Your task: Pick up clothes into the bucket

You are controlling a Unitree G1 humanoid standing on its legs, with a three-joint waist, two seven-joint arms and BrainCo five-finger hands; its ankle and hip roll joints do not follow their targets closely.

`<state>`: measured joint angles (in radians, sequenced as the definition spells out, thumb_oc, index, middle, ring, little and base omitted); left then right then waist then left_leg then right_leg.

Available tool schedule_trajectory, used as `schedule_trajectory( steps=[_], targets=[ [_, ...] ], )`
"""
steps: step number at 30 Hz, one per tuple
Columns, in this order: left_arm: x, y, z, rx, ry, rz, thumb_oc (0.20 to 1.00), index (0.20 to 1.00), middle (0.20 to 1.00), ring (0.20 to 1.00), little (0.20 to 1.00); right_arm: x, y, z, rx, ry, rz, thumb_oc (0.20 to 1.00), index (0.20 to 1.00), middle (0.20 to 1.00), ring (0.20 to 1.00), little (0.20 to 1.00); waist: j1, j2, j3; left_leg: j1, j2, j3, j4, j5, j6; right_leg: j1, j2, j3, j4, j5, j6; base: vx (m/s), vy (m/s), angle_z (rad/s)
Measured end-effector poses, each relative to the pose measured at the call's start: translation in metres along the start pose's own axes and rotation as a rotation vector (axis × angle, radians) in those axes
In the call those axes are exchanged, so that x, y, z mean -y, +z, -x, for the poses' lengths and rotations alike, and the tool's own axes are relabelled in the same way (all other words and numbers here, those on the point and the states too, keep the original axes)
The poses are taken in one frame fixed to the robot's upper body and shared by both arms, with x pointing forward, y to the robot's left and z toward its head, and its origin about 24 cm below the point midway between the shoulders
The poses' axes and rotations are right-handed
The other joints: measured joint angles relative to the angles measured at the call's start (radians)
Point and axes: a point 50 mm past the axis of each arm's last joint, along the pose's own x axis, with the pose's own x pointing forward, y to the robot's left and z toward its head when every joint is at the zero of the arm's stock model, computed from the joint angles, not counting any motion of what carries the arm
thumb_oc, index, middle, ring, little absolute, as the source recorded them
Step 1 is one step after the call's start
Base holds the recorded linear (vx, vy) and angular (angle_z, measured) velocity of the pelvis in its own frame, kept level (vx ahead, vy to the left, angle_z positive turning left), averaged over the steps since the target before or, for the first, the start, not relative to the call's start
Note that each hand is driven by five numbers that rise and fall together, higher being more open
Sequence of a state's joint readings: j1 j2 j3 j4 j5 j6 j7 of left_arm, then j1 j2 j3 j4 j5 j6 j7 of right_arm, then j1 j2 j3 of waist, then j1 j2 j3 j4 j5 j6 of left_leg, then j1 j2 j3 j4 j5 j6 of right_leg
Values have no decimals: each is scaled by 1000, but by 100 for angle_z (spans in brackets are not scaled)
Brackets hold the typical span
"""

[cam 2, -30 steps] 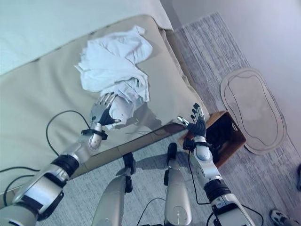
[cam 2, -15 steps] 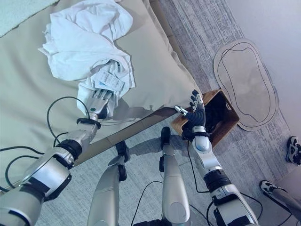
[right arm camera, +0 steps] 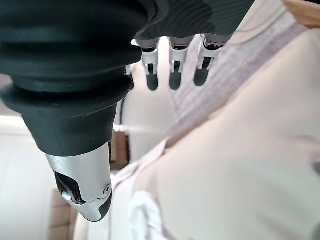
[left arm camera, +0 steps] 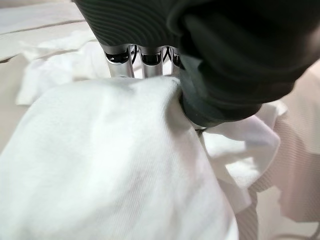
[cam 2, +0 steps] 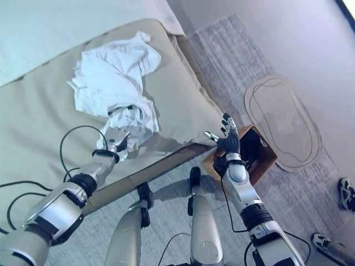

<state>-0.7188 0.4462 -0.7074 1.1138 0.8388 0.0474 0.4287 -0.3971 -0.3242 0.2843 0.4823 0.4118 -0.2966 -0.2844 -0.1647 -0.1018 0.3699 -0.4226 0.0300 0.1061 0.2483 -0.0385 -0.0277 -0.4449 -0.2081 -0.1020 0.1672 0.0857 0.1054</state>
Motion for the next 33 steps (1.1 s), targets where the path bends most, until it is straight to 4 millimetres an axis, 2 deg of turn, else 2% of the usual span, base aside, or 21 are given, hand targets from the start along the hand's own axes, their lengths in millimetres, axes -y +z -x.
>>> schedule_trajectory(
  steps=[1, 3, 4, 5, 6, 7, 8, 9, 10, 13, 15, 18, 21, 25, 29, 32, 33],
  targets=[
    [15, 6, 9, 9, -35, 42, 200, 200, 200, 200, 200, 4, -8, 6, -27, -6, 6, 1000, 1000, 1000, 1000, 1000, 11, 3, -37, 24, -2, 0, -24, 3, 1, 22, 1, -4, -17, 0, 0, 114, -21, -1],
    [20, 9, 14, 19, -39, 76, 200, 200, 200, 200, 200, 6, -13, 10, -45, -10, 8, 1000, 1000, 1000, 1000, 1000, 19, 3, -48, 55, -2, -3, -45, 8, 0, 56, 2, -13, -34, 0, 1, 118, -17, 7],
    [19, 12, 19, 29, -11, 158, 200, 200, 200, 200, 200, 9, -17, 14, -60, -17, 8, 1000, 1000, 1000, 1000, 1000, 27, 3, -48, 88, -3, -9, -64, 13, -1, 92, 3, -22, -52, 1, 1, 98, -7, 19],
    [9, 26, 27, 95, 74, 301, 200, 200, 200, 200, 200, 23, -29, 26, -107, -65, 8, 1000, 1000, 1000, 1000, 1000, 51, 9, -63, 132, -5, -18, -91, 23, -2, 140, 5, -36, -78, 3, 3, 85, -22, 26],
    [8, 30, 30, 116, 85, 348, 200, 200, 200, 200, 200, 26, -34, 30, -126, -75, 11, 1000, 1000, 1000, 1000, 1000, 69, 19, -75, 138, -6, -30, -99, 25, -2, 157, 2, -49, -88, 2, 3, 127, -31, 29],
    [7, 30, 34, 115, 94, 424, 200, 200, 200, 200, 200, 27, -37, 33, -139, -78, 11, 1000, 1000, 1000, 1000, 1000, 73, 22, -80, 152, -8, -37, -111, 29, -6, 176, 2, -60, -100, 2, 3, 81, -39, 31],
    [1, 27, 45, 82, 154, 619, 200, 200, 200, 200, 200, 31, -43, 39, -164, -86, 15, 1000, 1000, 1000, 1000, 1000, 78, 24, -82, 189, -12, -51, -139, 38, -6, 223, 2, -76, -132, 5, 7, 73, -37, 32],
    [-2, 27, 51, 79, 174, 708, 200, 200, 200, 200, 200, 35, -47, 43, -183, -102, 14, 1000, 1000, 1000, 1000, 1000, 80, 26, -84, 206, -14, -60, -151, 42, -8, 250, 3, -89, -152, 7, 10, 63, -46, 37],
    [-4, 25, 57, 81, 193, 807, 200, 200, 200, 200, 200, 42, -54, 49, -219, -124, 25, 1000, 1000, 1000, 1000, 1000, 102, 34, -101, 221, -15, -72, -168, 46, -12, 273, 4, -103, -168, 8, 10, 72, -53, 31],
    [-17, 16, 66, 86, 229, 951, 200, 200, 200, 200, 200, 45, -59, 54, -244, -119, 41, 1000, 1000, 1000, 1000, 1000, 123, 45, -125, 236, -17, -93, -201, 62, -17, 306, 10, -129, -210, 18, 15, 41, -28, 23],
    [-36, 12, 72, 146, 293, 1022, 200, 200, 200, 200, 200, 48, -64, 59, -267, -105, 60, 1000, 1000, 1000, 1000, 1000, 132, 49, -132, 252, -17, -101, -216, 68, -17, 334, 15, -140, -239, 26, 16, 51, -18, 18],
    [-62, 7, 77, 249, 351, 1049, 200, 200, 200, 200, 200, 41, -65, 58, -274, -29, 106, 1000, 1000, 1000, 1000, 1000, 137, 53, -145, 289, -14, -110, -241, 74, -24, 374, 22, -155, -257, 30, 17, 40, -13, 8],
    [-88, 11, 84, 374, 395, 1114, 200, 200, 200, 200, 200, 29, -67, 59, -281, 105, 219, 1000, 1000, 1000, 1000, 1000, 154, 53, -170, 320, -10, -105, -260, 75, -26, 390, 25, -154, -257, 29, 17, 48, -6, -7],
    [-111, 17, 89, 507, 405, 1213, 200, 200, 200, 200, 200, 13, -66, 57, -274, 270, 345, 1000, 1000, 1000, 1000, 1000, 155, 53, -191, 360, -5, -103, -280, 77, -30, 420, 31, -154, -257, 23, 18, 63, -11, -1],
    [-132, 21, 87, 613, 417, 1303, 200, 200, 200, 200, 200, -1, -62, 52, -242, 367, 391, 1000, 1000, 1000, 1000, 1000, 155, 58, -221, 381, 2, -104, -296, 79, -31, 433, 33, -154, -257, 19, 17, 42, -10, 0],
    [-139, 24, 85, 651, 416, 1324, 200, 200, 200, 200, 200, -11, -58, 49, -222, 426, 395, 1000, 1000, 1000, 1000, 1000, 155, 64, -230, 389, 2, -103, -296, 80, -31, 440, 33, -154, -257, 19, 17, 48, -7, -1],
    [-142, 32, 84, 688, 397, 1345, 200, 200, 200, 200, 200, -23, -54, 49, -203, 486, 398, 1000, 1000, 1000, 1000, 1000, 156, 67, -236, 396, 2, -100, -297, 80, -31, 447, 33, -153, -257, 19, 17, 46, -5, -4]
  ],
)
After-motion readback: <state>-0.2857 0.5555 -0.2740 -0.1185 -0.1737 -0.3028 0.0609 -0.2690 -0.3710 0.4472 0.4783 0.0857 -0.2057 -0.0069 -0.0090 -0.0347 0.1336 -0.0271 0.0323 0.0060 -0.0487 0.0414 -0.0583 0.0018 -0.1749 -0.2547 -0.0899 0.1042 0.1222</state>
